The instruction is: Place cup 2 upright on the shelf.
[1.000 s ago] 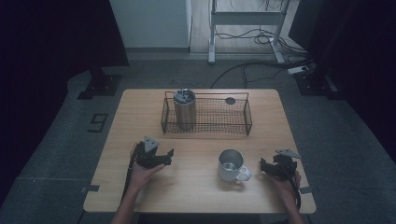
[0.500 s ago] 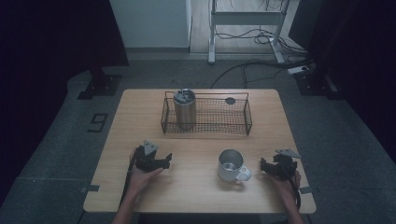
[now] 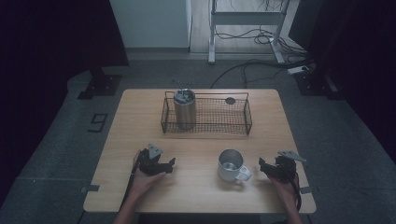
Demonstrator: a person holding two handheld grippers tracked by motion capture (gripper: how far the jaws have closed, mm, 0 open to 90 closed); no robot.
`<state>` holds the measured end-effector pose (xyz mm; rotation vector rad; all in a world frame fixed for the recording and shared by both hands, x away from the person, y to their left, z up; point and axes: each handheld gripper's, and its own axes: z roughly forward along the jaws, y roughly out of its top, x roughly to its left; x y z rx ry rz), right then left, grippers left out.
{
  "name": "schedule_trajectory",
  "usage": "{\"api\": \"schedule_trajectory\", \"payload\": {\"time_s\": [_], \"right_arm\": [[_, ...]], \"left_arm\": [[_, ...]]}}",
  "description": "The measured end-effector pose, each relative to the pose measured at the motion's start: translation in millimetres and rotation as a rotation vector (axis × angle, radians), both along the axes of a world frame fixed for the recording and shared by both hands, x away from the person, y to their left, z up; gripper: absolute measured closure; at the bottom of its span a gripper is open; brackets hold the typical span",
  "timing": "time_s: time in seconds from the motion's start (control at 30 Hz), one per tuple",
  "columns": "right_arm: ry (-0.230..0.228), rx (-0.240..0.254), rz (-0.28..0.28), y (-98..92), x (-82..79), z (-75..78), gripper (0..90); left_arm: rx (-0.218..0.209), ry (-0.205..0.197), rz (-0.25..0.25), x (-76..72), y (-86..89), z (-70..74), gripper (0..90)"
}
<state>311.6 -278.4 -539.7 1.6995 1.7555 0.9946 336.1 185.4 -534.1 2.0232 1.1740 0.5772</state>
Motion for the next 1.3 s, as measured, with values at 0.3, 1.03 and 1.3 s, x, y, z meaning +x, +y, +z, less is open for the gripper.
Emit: {"api": "schedule_trajectory", "payload": {"time_s": [0.3,1.03,1.3], "right_arm": [[-0.024,0.023,0.019,11.8,-7.2,15.4,13.9],[-0.17,0.113,0.185,34.1,-29.0,52.7,16.0],[-0.198,0.087,0.249,54.0,-37.1,61.6,16.0]], "left_arm": [[-0.02,-0.012,0.017,0.9,1.0,0.7,12.6],[-0.032,-0.008,0.09,-9.3,12.5,-0.5,11.6],[-0.029,0.001,0.091,-8.5,15.3,-2.5,11.6]]}}
